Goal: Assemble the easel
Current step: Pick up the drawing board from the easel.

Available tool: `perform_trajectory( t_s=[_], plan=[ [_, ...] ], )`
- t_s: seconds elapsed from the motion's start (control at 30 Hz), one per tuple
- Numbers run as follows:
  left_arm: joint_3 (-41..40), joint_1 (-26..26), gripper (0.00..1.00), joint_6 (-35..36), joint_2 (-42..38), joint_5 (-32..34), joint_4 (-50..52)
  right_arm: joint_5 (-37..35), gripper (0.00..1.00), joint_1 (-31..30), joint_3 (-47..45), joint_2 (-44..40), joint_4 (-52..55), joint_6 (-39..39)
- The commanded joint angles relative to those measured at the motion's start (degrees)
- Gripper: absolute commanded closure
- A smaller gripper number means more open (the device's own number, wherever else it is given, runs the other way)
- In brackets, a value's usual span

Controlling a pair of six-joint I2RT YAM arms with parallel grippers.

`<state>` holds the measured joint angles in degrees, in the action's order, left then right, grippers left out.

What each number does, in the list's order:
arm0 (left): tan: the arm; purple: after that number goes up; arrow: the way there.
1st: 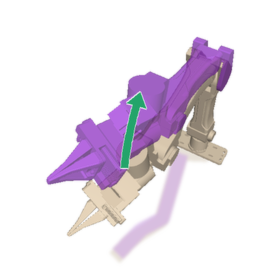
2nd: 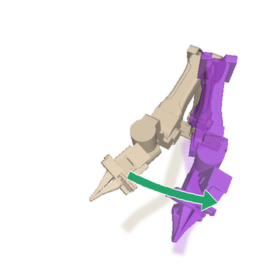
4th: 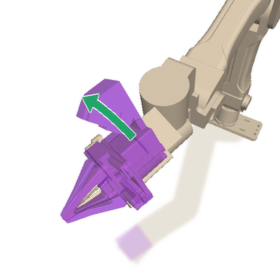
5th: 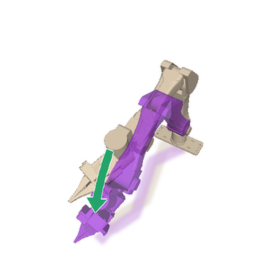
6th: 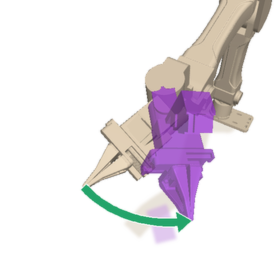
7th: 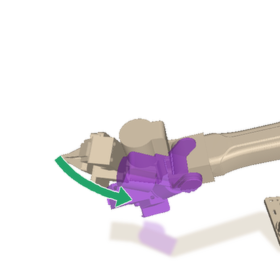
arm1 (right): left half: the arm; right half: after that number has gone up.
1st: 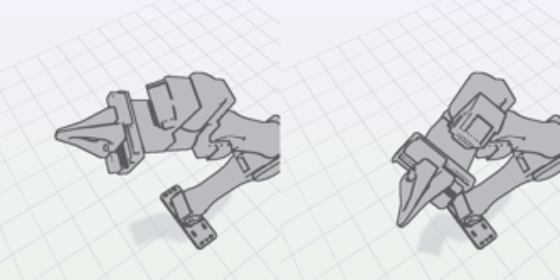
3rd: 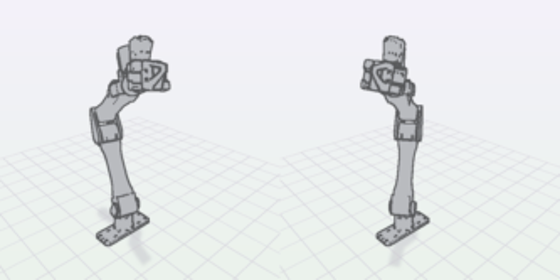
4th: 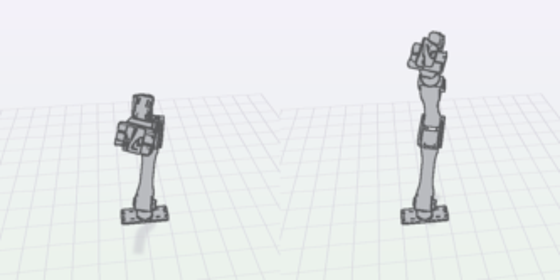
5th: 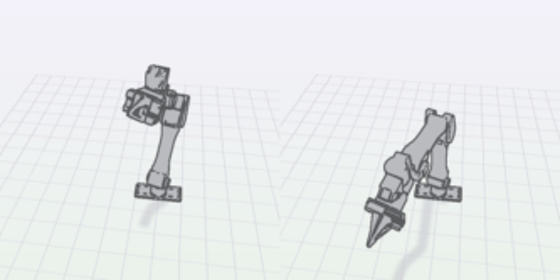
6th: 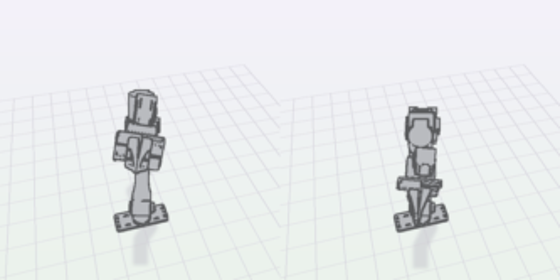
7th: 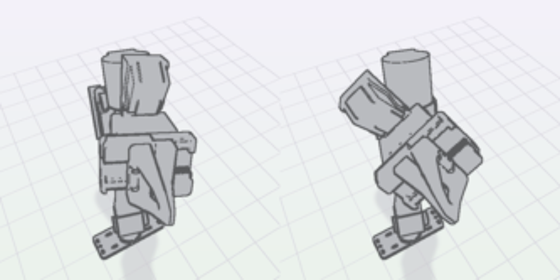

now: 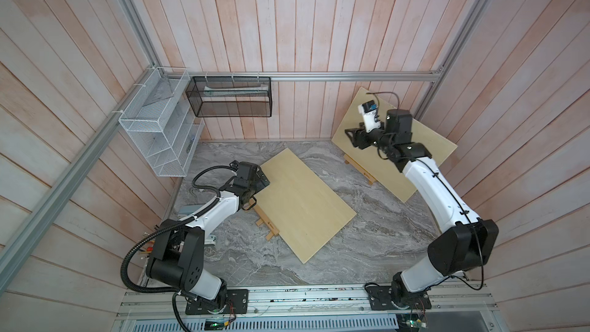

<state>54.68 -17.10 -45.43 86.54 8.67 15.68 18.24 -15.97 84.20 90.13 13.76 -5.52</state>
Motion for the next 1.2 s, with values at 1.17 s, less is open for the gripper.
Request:
perform_trajectory(
  t_s=[1.17],
  plan=[
    [-1.17,0.67,0.32,15.28,11.28,-16.68,12.01,35.95,0.43,-1.19,-34.89,17.77,-40.49,35.66]
  ],
)
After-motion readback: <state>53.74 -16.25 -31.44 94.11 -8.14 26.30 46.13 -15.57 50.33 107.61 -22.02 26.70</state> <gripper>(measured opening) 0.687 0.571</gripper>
